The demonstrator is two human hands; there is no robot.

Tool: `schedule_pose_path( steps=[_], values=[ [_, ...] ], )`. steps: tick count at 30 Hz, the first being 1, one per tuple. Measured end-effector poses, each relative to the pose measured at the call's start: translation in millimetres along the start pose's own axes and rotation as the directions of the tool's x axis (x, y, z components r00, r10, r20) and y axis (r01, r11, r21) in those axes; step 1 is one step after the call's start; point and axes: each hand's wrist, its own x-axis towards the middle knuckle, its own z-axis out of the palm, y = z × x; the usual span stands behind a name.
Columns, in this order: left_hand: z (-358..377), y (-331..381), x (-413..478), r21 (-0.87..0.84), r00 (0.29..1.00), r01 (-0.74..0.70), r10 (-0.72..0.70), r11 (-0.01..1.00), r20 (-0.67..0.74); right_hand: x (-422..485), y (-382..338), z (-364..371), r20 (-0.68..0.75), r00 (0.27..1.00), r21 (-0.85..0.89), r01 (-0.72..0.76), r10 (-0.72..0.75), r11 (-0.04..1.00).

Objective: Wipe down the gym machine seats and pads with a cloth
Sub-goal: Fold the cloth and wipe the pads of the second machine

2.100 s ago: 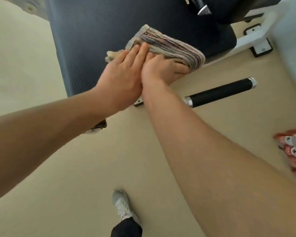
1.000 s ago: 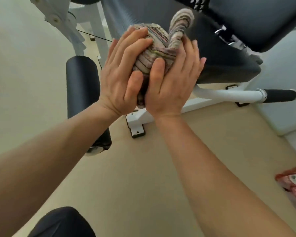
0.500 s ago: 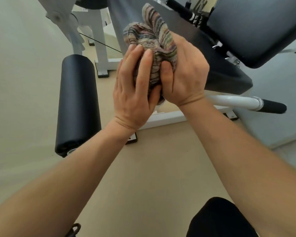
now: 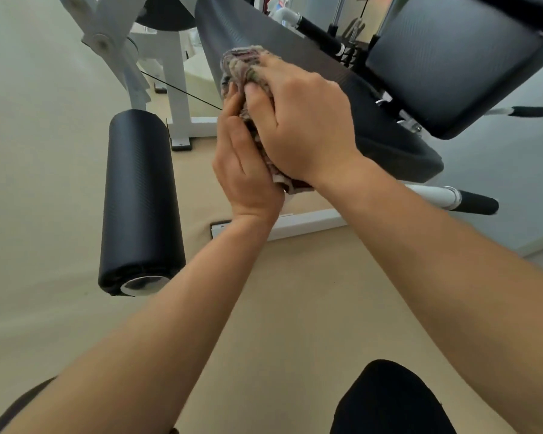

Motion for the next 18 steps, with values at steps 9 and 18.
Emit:
schedule_pose_path(
  steps=[9,18],
  values=[
    [-38,-38,-17,0.456,0.824,-0.546,0.352,0.703,0.444,-63,37,-1,-0.041,0.998,0.102,-0.039,0.043,0.994],
    [-13,0,-9,0.079,0.955,0.184,-0.197,0.98,0.221,7,-35,-12,0.319,0.917,-0.195,-0.183,0.239,0.964]
  ],
)
